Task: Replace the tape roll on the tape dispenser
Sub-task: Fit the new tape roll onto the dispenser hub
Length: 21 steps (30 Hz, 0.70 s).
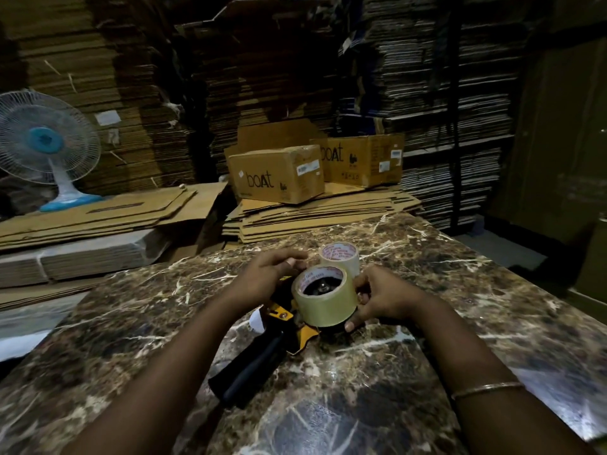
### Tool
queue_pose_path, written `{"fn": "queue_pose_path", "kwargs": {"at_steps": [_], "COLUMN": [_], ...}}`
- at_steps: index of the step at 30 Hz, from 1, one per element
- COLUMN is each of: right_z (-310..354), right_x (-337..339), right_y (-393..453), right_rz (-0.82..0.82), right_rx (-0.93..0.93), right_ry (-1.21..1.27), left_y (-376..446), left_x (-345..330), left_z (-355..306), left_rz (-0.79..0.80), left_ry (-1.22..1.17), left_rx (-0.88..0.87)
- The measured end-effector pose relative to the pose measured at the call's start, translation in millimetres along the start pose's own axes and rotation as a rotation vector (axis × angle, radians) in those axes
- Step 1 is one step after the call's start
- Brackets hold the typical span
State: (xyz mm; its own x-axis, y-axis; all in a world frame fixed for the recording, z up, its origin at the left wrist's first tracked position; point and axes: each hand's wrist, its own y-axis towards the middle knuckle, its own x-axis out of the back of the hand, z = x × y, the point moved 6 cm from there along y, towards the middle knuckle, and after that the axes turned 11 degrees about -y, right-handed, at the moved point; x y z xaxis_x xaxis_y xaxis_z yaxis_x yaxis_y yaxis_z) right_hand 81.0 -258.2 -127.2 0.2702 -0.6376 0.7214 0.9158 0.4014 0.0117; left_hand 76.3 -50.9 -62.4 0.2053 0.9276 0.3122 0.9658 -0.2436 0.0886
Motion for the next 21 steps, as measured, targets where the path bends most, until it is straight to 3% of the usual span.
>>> {"fn": "queue_pose_path", "kwargs": {"at_steps": [5,7,13,21], "right_z": [3,11,38,35], "right_x": [12,20,28,15], "right_y": [-2,-6,-14,-3], "right_rz": [0.054,0.037,-0.014,0.018], "right_rx": [-0.057,-0.028,0.214,0.155], "right_ry": [-0.205,-0.169,-0.03,0.013], "left_y": [-19,-27,-31,-30], "left_x": [31,38,31,28], "left_z": [29,42,63,67], "left_rz": [-0.219,-0.258,-0.244,-0.224], "left_ry": [0.018,0.018,-0.128,-0.091], "left_rx": [-0.137,-0.135,-0.043,-0.016]}}
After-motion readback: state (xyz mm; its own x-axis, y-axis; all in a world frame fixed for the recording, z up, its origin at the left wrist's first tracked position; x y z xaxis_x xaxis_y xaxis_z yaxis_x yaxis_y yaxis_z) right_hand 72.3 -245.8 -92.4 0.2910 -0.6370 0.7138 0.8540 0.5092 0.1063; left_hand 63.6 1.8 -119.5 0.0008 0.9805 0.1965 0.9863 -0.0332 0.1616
